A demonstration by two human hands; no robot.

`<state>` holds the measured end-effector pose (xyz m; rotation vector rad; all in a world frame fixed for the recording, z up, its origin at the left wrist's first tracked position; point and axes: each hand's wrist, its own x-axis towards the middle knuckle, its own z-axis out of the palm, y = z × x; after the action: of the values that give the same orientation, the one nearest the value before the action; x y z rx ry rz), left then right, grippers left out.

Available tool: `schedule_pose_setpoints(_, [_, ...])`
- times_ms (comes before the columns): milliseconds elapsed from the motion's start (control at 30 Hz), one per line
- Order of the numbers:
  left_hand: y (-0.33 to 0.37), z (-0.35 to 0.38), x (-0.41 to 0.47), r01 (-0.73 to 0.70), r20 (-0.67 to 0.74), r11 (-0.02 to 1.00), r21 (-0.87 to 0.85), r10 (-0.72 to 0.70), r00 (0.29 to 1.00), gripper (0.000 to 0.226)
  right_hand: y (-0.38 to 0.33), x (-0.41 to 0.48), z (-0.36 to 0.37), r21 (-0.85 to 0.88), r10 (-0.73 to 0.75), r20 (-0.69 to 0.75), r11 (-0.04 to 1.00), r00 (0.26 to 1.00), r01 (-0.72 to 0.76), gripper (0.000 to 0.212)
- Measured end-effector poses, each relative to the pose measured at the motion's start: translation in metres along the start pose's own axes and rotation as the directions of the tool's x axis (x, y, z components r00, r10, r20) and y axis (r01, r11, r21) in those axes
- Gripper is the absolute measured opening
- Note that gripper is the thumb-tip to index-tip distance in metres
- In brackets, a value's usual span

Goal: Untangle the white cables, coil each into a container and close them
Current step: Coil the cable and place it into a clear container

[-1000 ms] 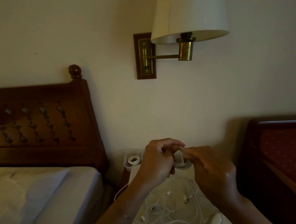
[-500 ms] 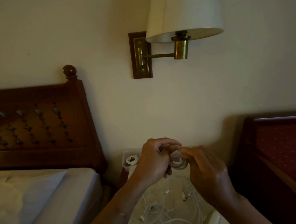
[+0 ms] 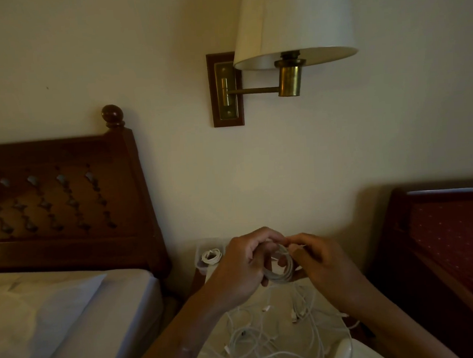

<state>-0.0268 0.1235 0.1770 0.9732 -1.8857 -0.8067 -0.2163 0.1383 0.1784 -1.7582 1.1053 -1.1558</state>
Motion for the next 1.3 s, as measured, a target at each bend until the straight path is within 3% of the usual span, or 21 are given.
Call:
schedule_pose_setpoints(133, [0.007, -0.003, 0.002, 0.039, 0.041, 0.999, -0.024, -0.038, 0.998, 0.022, 0.002, 0.001, -0.003, -0.068, 0.019, 0.018, 0.997, 1.0, -0.018, 0.018])
schedule_pose_setpoints(233, [0.013, -0.007, 0.002, 0.074, 0.084, 0.995, -0.064, -0.069, 0.994, 0.015, 0.003, 0.002, -0.005, -0.101, -0.022, -0.083, 0.995, 0.996, 0.013, 0.022])
schedule_pose_setpoints(367, [0.012, -0.02, -0.001, 0.162, 0.17, 0.966, -0.201, -0.129, 0.977, 0.029, 0.006, 0.005, -0.016, -0.155, -0.054, -0.214, 0.988, 0.975, 0.021, 0.025])
schedule_pose_setpoints(500, [0.002, -0.023, -0.002, 0.114, 0.047, 0.993, -0.023, -0.113, 0.992, 0.026, 0.0, -0.001, -0.01, -0.31, -0.214, -0.249, 0.942, 0.945, 0.131, 0.022])
schedule_pose_setpoints(633, [0.002, -0.024, -0.002, 0.145, 0.021, 0.989, -0.009, -0.145, 0.989, 0.02, -0.006, -0.004, -0.003, -0.537, -0.448, -0.197, 0.794, 0.872, 0.286, 0.009])
schedule_pose_setpoints(800, [0.01, -0.033, -0.003, 0.272, 0.023, 0.952, -0.139, -0.271, 0.962, 0.009, 0.003, 0.001, 0.002, -0.684, -0.544, -0.103, 0.646, 0.833, 0.338, 0.007])
schedule_pose_setpoints(933, [0.02, -0.038, 0.003, 0.473, 0.047, 0.787, -0.396, -0.497, 0.866, 0.006, 0.007, 0.007, 0.009, -0.8, -0.664, -0.062, 0.479, 0.745, 0.361, 0.009])
schedule_pose_setpoints(1067, [0.025, -0.037, 0.006, 0.558, 0.077, 0.659, -0.504, -0.61, 0.789, 0.005, 0.005, 0.009, 0.012, -0.862, -0.723, 0.049, 0.318, 0.689, 0.395, 0.022])
schedule_pose_setpoints(1200, [0.022, -0.026, 0.003, 0.503, -0.022, 0.728, -0.466, -0.578, 0.816, 0.002, 0.005, 0.009, 0.013, -0.875, -0.7, 0.064, 0.303, 0.711, 0.377, 0.029])
schedule_pose_setpoints(1300, [0.017, -0.013, 0.001, 0.431, -0.138, 0.843, -0.323, -0.492, 0.859, 0.018, 0.004, 0.008, 0.014, -0.879, -0.716, 0.065, 0.289, 0.695, 0.38, 0.023])
